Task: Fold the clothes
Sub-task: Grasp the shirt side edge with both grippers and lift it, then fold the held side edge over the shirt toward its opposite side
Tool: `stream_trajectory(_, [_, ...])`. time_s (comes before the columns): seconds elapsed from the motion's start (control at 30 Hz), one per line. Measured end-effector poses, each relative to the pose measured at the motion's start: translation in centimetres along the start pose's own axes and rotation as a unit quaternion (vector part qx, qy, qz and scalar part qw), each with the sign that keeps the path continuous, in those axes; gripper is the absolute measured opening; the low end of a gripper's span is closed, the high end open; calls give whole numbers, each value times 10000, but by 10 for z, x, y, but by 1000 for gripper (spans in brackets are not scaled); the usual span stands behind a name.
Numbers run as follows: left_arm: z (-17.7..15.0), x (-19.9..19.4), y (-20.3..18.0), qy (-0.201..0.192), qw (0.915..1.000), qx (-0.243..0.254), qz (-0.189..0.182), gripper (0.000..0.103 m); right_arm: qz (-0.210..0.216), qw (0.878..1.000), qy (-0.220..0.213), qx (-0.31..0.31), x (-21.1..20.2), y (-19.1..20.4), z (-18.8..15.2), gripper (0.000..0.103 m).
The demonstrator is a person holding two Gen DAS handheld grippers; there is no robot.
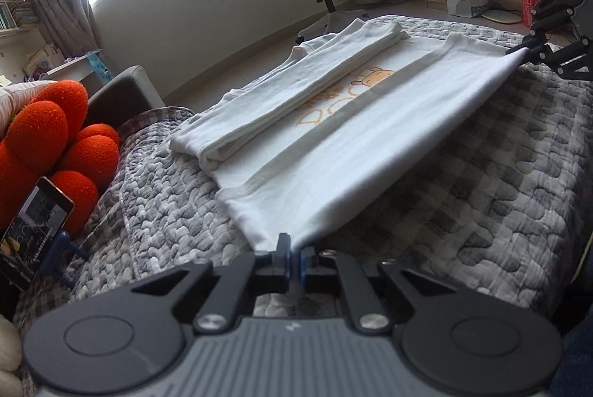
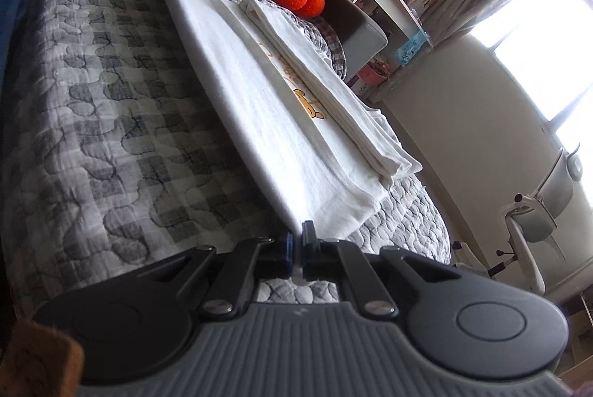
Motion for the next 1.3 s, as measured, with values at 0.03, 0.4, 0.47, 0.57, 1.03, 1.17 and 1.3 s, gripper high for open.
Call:
stream_trajectory(0.03, [-1,-1,-1,22,10000,5,-9,4,13,10000,-12,-1,-5,1,2,3])
stream_trajectory(0.4, [-6,-64,-15,126,9984,-319,-442,4,277,9982,-252,470,-69,8,30,3])
stream_trajectory(0.47, [-10,-66,-17,146,9986,-299,-402,5,252,9970,-298,668,-68,8,31,3])
stream_trajectory(0.57, [-13,-62,-15,149,9984,-431,-334,5,196,9976,-197,628,-62,14,26,3])
stream_trajectory(1.03, [48,-41,40,-324,9935,-1059,263,6,-578,9904,-726,1022,-36,-47,55,3])
stream_trajectory(1.17, [61,-21,61,-339,9893,-1396,245,6,-747,9867,-726,1249,-15,-70,56,3])
stream_trajectory(1.3, [69,6,82,-301,9827,-1825,131,6,-787,9820,-684,1578,11,-92,56,4])
Point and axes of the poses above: each gripper's, at about its wrist camera, not at the fingertips, and x roughly the way its jaws point, y to its left, z to its top, the point moved 9 cm from there along x, roughly the way its jaws point, and after that the axes turned 12 degrees about -y, right-handed, at the moved point
